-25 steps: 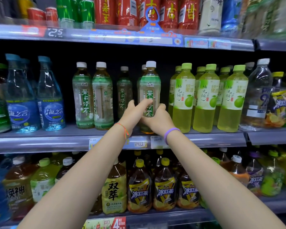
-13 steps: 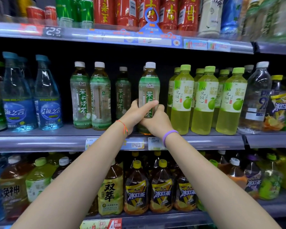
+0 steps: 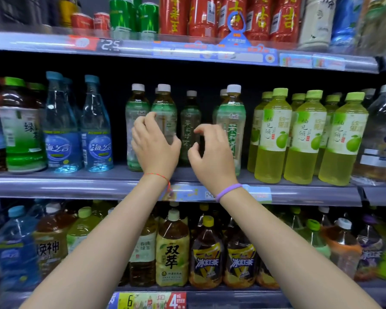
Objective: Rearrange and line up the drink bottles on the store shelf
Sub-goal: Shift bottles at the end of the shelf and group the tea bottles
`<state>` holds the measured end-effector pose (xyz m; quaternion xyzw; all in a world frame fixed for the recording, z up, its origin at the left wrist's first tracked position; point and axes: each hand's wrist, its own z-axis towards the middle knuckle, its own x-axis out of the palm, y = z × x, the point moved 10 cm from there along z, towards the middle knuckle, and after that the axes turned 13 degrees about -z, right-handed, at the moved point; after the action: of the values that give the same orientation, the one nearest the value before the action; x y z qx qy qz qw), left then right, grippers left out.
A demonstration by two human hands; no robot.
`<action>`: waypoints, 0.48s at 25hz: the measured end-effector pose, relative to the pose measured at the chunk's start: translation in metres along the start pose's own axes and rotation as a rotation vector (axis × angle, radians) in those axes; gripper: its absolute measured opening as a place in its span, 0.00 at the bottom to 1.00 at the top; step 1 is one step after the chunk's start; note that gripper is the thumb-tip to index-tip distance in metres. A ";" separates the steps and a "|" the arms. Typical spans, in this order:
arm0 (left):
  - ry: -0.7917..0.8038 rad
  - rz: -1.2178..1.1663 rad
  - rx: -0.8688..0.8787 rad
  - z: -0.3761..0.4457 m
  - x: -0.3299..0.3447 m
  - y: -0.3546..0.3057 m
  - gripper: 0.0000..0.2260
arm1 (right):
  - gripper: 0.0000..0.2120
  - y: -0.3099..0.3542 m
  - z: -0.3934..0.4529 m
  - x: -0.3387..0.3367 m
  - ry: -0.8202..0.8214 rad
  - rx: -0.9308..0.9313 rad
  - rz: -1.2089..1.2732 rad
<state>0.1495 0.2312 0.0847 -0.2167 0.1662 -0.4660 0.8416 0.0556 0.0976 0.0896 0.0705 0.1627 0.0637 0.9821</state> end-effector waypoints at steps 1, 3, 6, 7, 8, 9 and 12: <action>0.072 0.058 -0.033 0.002 0.005 0.010 0.34 | 0.17 -0.001 -0.001 0.024 0.154 0.072 0.040; 0.160 0.159 -0.014 0.001 0.012 0.023 0.39 | 0.23 -0.012 -0.008 0.066 0.438 0.275 0.084; 0.204 0.249 0.032 0.003 0.013 0.032 0.42 | 0.28 -0.032 -0.007 0.097 0.586 0.515 0.079; 0.219 0.248 0.035 0.005 0.013 0.034 0.41 | 0.28 -0.039 -0.005 0.103 0.586 0.575 0.066; 0.236 0.242 0.035 0.007 0.013 0.036 0.40 | 0.28 -0.046 -0.002 0.111 0.580 0.631 0.055; 0.255 0.230 0.035 0.009 0.014 0.038 0.39 | 0.28 -0.052 0.001 0.118 0.569 0.682 0.050; 0.303 0.155 0.011 0.010 0.017 0.044 0.36 | 0.33 -0.063 0.011 0.140 0.548 0.772 0.037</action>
<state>0.1946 0.2394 0.0690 -0.1260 0.3048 -0.4280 0.8414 0.1965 0.0553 0.0462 0.4140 0.4264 0.0324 0.8036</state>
